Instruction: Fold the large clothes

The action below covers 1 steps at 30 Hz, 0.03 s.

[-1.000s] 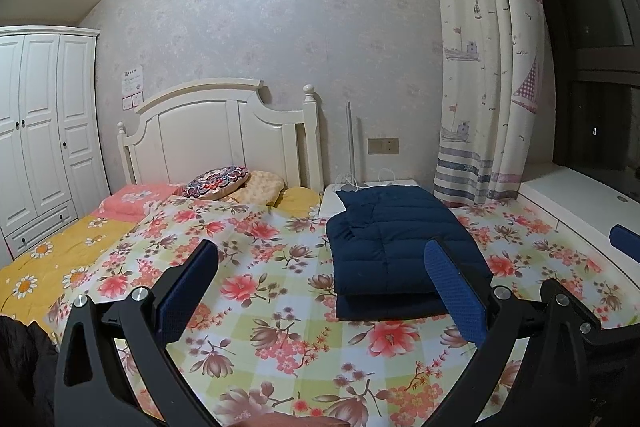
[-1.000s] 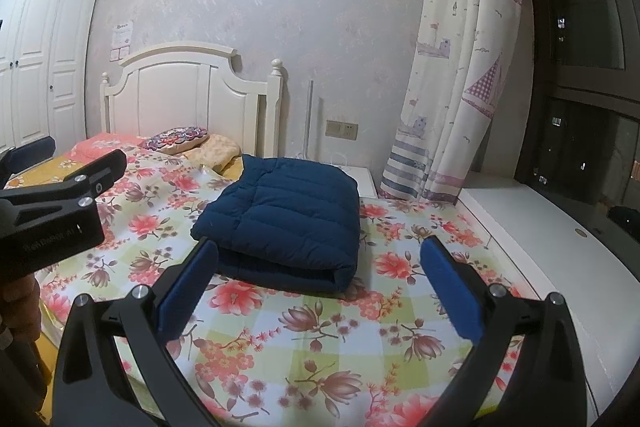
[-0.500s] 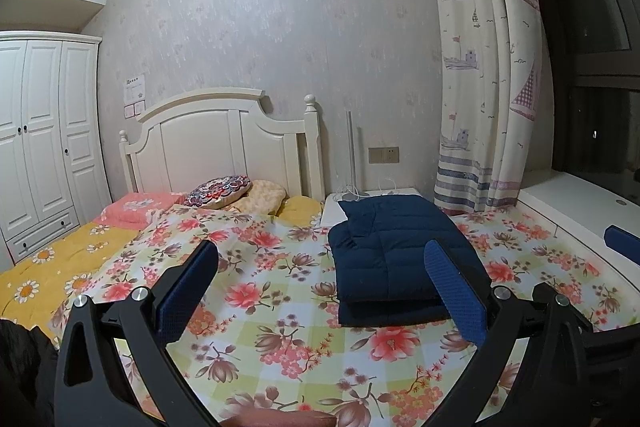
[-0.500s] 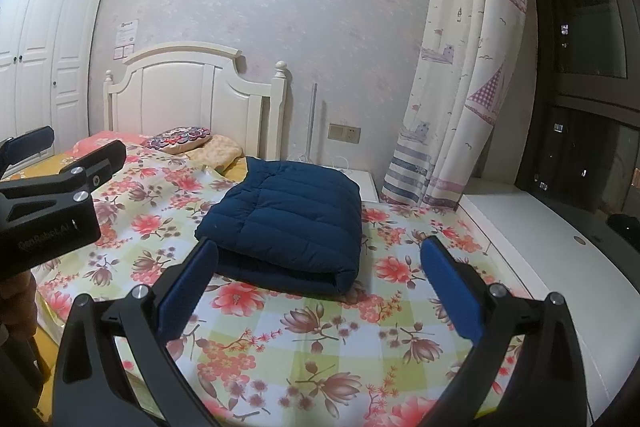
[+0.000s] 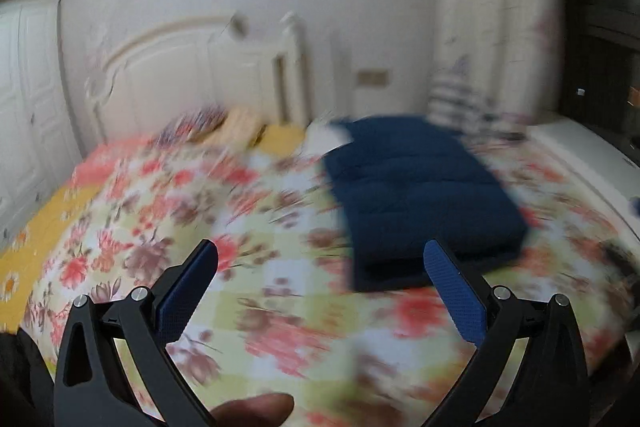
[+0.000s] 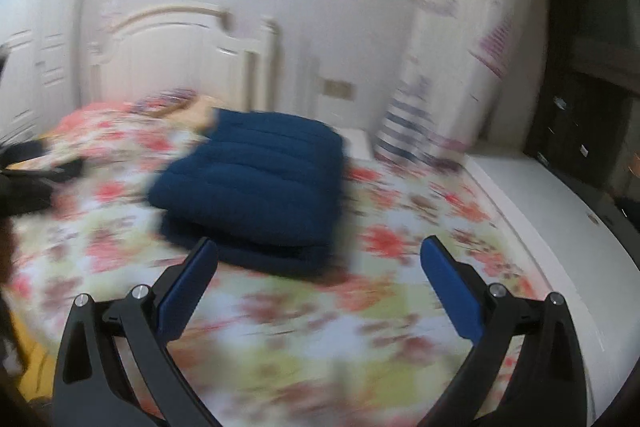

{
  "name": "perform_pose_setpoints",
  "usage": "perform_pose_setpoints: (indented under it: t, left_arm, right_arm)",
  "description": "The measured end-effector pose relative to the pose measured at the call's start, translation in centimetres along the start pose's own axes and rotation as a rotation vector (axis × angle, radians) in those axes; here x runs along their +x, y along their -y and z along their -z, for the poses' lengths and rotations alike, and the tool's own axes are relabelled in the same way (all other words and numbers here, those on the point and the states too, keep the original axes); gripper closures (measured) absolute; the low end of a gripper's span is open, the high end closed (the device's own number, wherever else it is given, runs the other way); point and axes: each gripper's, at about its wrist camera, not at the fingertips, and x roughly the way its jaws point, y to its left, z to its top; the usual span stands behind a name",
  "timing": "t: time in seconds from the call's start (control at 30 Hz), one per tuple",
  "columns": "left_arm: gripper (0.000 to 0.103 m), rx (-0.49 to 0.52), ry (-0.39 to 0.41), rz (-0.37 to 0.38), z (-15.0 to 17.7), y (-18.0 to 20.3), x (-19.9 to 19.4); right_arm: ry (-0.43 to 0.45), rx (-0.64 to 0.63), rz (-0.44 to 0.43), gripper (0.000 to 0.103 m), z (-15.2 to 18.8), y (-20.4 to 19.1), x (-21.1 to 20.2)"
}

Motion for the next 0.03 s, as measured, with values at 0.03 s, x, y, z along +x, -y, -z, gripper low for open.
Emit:
perform_pose_setpoints:
  t: [0.03]
  left_arm:
    - [0.004,-0.035,-0.046,-0.045,-0.92,-2.86,2.53]
  right_arm:
    - [-0.035,0.053,0.031,0.003,-0.60,3.47,1.82]
